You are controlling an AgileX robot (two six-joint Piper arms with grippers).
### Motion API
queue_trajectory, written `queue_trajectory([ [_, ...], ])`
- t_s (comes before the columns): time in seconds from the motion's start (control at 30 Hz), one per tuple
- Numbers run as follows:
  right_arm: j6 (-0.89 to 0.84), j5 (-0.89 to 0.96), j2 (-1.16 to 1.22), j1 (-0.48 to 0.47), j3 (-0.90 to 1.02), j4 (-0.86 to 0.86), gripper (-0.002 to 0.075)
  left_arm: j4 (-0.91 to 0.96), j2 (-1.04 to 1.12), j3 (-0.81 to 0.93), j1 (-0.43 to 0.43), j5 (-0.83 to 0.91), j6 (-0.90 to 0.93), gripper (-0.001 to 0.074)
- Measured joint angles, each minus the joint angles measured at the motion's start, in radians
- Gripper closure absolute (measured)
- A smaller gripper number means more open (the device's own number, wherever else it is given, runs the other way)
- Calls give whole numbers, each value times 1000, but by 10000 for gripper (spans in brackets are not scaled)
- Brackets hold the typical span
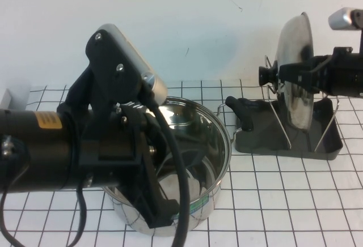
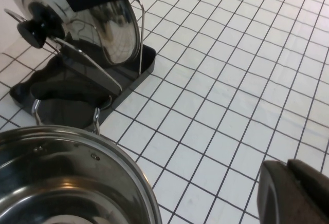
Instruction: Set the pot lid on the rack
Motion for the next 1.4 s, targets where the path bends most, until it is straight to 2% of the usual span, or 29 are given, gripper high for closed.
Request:
queue_trajectory([
  [0.17,0,2,2,0,0,-23,653,-20,0,2,0,-21,0,736],
  [0.23,0,2,4,0,0,-26,631,-30,0,4,0,-34,0,736],
  [0.27,2,2,4,0,0,-26,610,-32,0,4,0,-38,0,736],
  [0.43,41,-4,4,0,0,-26,378,-38,0,10,0,-40,0,736],
  [0.5,45,-6,6,-2,0,-26,312,-38,0,10,0,-40,0,736],
  [0.63,75,29,6,-40,0,-42,261,-41,0,10,0,-37,0,736],
  [1.1,148,382,-49,-323,0,-57,251,-37,0,10,0,-31,2,736],
  [1.23,150,465,-104,-426,-5,-59,257,47,-6,10,0,-31,-13,736],
  [1.3,150,517,-134,-483,-14,-64,290,134,-11,10,0,-31,-74,736],
  [1.4,152,587,-197,-554,-39,-112,437,342,-14,10,0,-24,-247,736],
])
